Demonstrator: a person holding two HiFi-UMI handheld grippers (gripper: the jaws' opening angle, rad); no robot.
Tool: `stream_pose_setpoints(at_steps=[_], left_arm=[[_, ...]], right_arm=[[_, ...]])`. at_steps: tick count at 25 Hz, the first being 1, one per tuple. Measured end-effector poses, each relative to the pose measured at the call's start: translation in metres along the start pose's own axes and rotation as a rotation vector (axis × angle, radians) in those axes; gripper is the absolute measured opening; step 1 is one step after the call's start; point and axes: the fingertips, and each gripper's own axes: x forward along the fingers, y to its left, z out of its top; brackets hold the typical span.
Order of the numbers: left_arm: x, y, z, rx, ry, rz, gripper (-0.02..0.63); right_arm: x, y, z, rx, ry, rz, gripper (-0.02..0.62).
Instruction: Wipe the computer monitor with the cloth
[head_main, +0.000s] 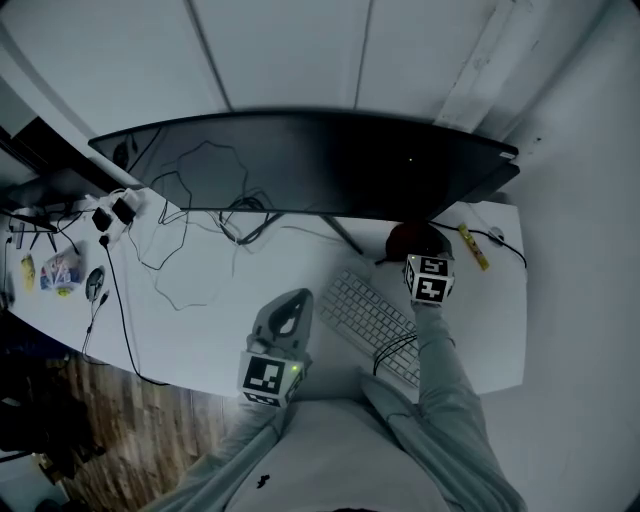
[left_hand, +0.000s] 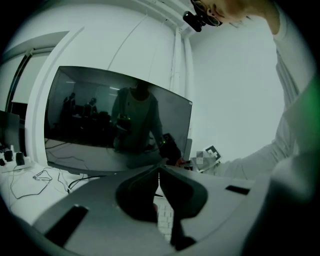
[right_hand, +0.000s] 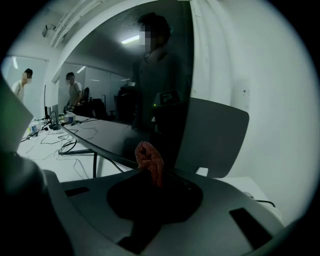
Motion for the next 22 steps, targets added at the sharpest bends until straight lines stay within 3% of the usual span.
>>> stream_pose_setpoints(at_steps=[11, 22], left_arm=[[0.000, -0.015, 0.016, 0.028, -0.009, -0.002, 0.021], [-0.013, -0.017, 0.031, 0.052, -0.063, -0.012, 0.021]], right_arm=[[-0.006, -0.023, 0.001, -0.029, 0.005, -0.024, 0.035], [-0.040, -0.030, 0.057, -0.089, -0.103, -0.076, 0.035]])
